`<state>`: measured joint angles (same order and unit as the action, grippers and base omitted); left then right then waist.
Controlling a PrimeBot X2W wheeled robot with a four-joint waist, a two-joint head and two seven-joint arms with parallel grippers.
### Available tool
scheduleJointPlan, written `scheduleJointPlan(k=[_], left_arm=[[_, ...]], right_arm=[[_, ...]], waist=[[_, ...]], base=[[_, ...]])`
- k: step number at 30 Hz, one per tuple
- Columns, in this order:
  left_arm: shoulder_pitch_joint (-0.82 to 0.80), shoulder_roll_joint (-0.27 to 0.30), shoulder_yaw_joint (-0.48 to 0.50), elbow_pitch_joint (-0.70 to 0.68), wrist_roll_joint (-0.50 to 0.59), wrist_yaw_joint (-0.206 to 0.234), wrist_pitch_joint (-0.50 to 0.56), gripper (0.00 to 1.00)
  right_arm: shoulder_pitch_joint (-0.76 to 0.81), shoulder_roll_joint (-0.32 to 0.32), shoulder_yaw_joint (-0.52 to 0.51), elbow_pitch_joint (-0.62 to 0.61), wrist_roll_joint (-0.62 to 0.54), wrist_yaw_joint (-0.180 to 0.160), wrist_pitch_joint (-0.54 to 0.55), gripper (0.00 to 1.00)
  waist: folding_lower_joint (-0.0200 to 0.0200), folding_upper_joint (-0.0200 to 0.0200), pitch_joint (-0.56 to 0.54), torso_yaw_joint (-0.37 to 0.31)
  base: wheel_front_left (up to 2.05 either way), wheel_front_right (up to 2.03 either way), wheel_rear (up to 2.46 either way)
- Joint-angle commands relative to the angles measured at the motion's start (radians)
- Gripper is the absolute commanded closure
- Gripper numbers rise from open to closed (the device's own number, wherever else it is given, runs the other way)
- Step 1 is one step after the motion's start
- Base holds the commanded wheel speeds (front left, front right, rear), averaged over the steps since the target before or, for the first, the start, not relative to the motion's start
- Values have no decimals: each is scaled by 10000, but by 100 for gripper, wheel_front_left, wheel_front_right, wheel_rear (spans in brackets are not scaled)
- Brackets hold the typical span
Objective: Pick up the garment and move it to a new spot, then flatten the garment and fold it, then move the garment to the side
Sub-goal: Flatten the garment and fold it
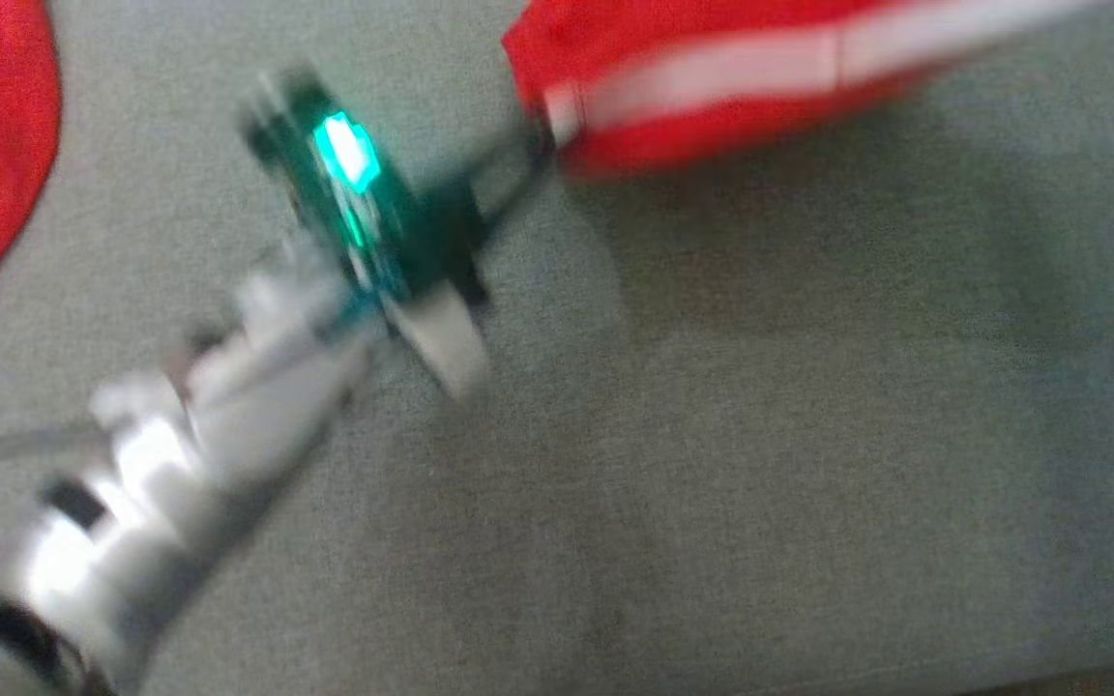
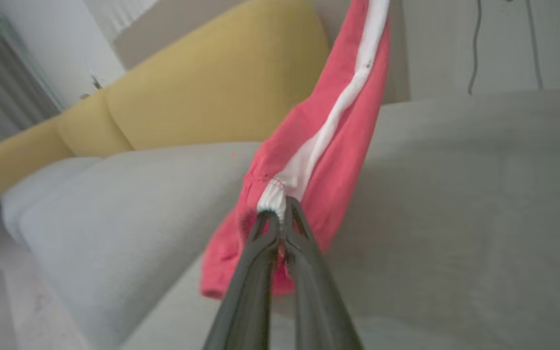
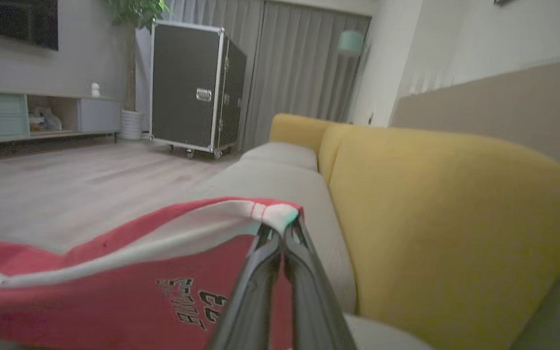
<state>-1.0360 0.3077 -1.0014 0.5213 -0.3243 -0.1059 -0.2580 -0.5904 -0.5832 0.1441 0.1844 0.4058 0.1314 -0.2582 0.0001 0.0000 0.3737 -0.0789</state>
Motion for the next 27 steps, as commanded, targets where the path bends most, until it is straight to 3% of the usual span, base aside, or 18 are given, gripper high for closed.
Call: scheduleJointPlan(k=[1, 9, 17, 22, 27], left_arm=[[222, 239, 214, -465, 198, -3, -36, 100], [4694, 444, -441, -1009, 294, 48, -37, 100], [7223, 859, -644, -1678, -25, 229, -37, 100], [7598, 1101, -432, -2362, -337, 482, -12, 100], [7201, 907, -66, -2967, -799, 474, 242, 100]], right_arm=[[679, -274, -62, -407, 158, -7, -36, 100], [5045, -266, -198, -954, 1151, -7, 272, 100], [8735, -815, -905, -2502, 2257, -7, 1618, 100], [9325, -717, -1771, -3372, 2134, -7, 1748, 100], [8545, -657, -1698, -3612, 1871, -7, 2087, 100]], waist=[[-1, 0, -145, -24], [-1, 0, -1424, -316], [-1, 0, -2507, -490], [-1, 0, -2661, -502], [-1, 0, -2509, -341]], base=[[0, 0, 0], [0, 0, 0], [0, 0, 0], [0, 0, 0], [0, 0, 0]])
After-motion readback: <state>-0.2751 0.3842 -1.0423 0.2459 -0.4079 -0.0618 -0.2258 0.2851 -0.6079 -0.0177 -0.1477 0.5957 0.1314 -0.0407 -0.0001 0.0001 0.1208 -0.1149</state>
